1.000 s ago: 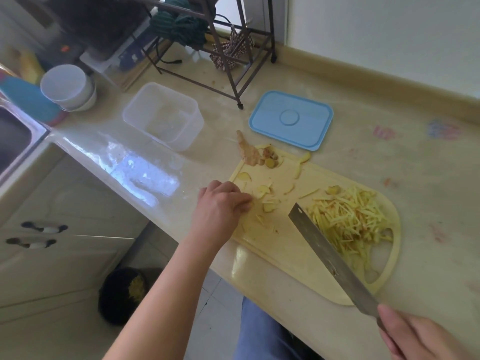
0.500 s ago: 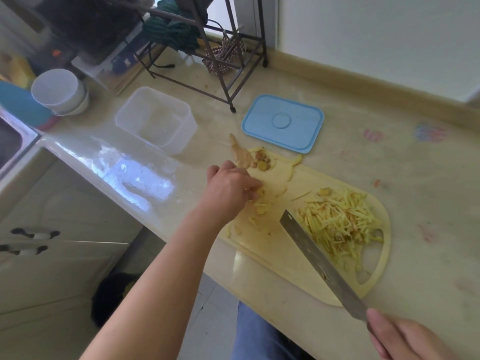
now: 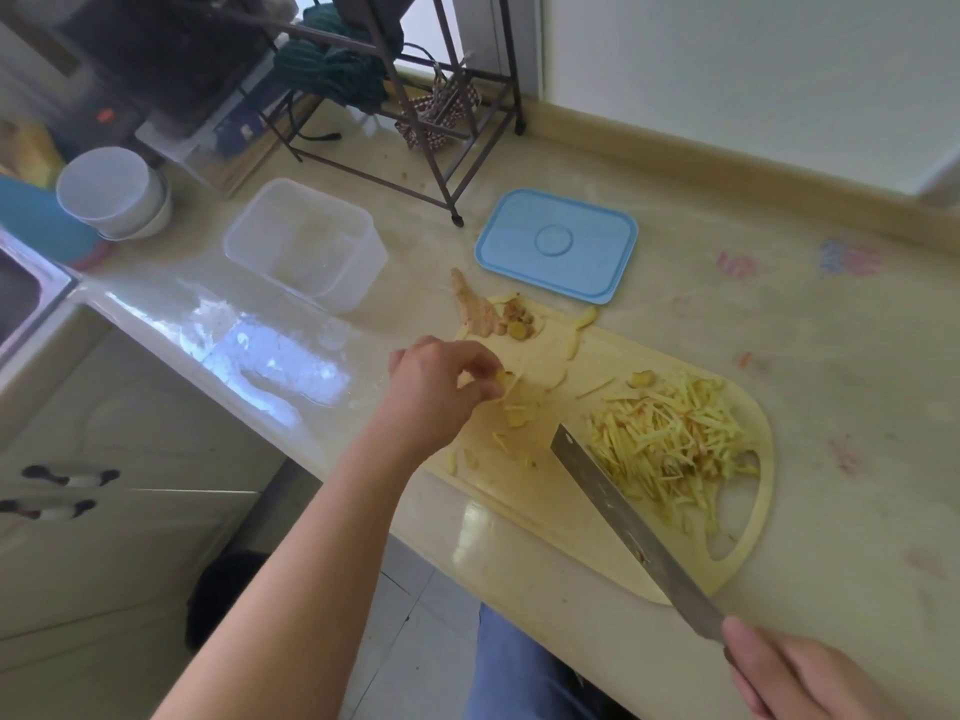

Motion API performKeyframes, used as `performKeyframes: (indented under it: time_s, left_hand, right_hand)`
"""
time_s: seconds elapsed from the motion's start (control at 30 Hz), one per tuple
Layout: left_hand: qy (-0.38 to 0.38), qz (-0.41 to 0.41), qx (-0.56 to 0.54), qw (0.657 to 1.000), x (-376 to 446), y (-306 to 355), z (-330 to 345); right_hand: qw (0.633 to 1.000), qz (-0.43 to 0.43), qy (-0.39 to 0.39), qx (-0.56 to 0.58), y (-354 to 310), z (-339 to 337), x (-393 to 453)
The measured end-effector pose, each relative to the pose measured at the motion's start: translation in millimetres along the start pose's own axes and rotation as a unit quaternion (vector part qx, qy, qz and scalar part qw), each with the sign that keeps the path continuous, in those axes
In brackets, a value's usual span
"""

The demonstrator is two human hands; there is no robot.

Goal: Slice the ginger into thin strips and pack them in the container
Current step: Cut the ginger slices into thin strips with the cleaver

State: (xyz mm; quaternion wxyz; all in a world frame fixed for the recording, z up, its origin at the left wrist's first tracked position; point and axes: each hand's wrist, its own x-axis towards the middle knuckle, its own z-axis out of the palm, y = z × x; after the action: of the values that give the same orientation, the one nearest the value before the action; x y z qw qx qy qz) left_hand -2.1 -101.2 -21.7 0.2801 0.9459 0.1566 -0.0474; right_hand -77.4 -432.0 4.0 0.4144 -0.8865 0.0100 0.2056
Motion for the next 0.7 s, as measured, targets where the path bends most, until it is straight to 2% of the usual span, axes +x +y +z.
performKeyframes:
  time_s: [0.07,0.17,0.47,0.6,0.7]
  left_hand:
    - [-0.067,-0.040,-0.040,0.996,-5.0,5.9,-3.1]
    - [-0.107,-0.055,0.003,0.993,-9.2,13.5,3.0]
    - [-0.070,-0.102,0.032,0.992,-11.5,23.2,21.9]
    - [-0.083,-0.098,0.046,0.991,-13.4,28.8,24.5]
    - [-0.085,-0.117,-0.011,0.989,-21.1,36.1,19.0]
  right_hand:
    - [1.000,0.007,0.007,0.016,2.1,0.6,-1.5]
    - [0.999,-0.034,0.027,0.003,7.5,4.0,-3.8]
    - [0.997,-0.051,0.054,0.011,13.2,5.0,-7.3]
    - [0.998,-0.062,0.018,0.006,18.7,0.5,-4.4]
    - [0.995,-0.089,-0.020,-0.041,19.8,-1.6,-9.7]
